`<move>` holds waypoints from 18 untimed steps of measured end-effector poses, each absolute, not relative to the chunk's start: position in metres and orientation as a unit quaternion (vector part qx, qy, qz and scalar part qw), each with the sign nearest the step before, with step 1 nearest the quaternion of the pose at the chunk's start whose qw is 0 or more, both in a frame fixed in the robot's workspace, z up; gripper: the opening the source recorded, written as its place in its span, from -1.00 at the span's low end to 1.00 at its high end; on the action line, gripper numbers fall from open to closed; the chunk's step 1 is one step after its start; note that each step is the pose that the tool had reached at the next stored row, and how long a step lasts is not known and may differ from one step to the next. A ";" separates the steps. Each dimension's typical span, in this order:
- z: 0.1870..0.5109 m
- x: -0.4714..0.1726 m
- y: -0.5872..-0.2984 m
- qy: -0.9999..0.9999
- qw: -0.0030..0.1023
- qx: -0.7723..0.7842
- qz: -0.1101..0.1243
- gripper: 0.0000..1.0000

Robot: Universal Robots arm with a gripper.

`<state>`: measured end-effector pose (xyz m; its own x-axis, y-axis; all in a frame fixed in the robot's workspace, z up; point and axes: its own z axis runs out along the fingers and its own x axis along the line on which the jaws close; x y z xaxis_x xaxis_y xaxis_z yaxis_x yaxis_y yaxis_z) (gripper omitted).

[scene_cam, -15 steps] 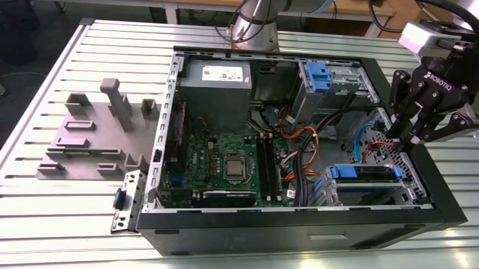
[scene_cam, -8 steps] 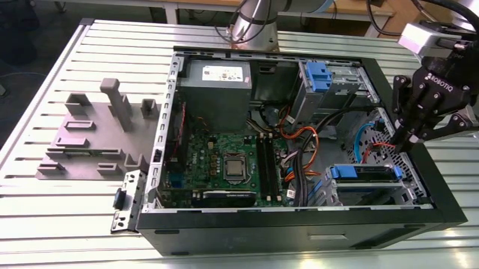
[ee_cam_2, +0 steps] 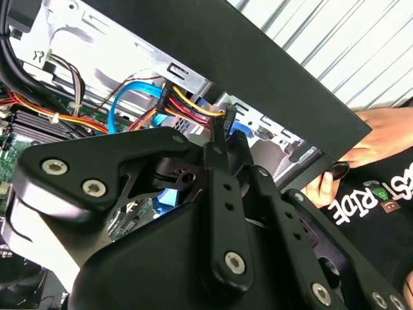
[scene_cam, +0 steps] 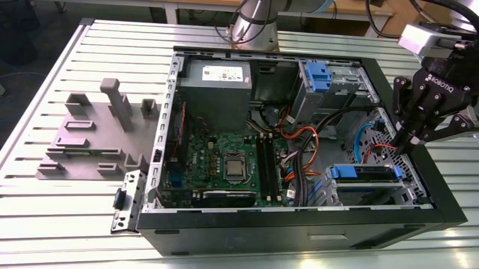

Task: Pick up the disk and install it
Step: 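Insert the first disk wire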

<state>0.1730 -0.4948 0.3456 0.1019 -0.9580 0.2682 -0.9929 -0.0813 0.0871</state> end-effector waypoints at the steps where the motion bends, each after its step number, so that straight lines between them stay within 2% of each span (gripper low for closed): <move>1: 0.345 0.173 -0.495 -0.666 0.124 0.732 0.071 -0.52; 3: 0.345 0.173 -0.495 -0.666 0.124 0.732 0.070 -0.52; 4: 0.345 0.173 -0.495 -0.666 0.124 0.733 0.071 -0.40; 8: 0.344 0.174 -0.495 -0.661 0.123 0.737 0.072 -0.40; 10: 0.344 0.174 -0.495 -0.660 0.123 0.737 0.072 -0.43; 12: 0.344 0.174 -0.495 -0.660 0.123 0.737 0.072 -0.66; 18: 0.344 0.168 -0.495 -0.660 0.123 0.737 0.072 -0.66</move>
<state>0.1676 -0.4949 0.3438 0.1173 -0.9562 0.2681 -0.9915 -0.0973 0.0870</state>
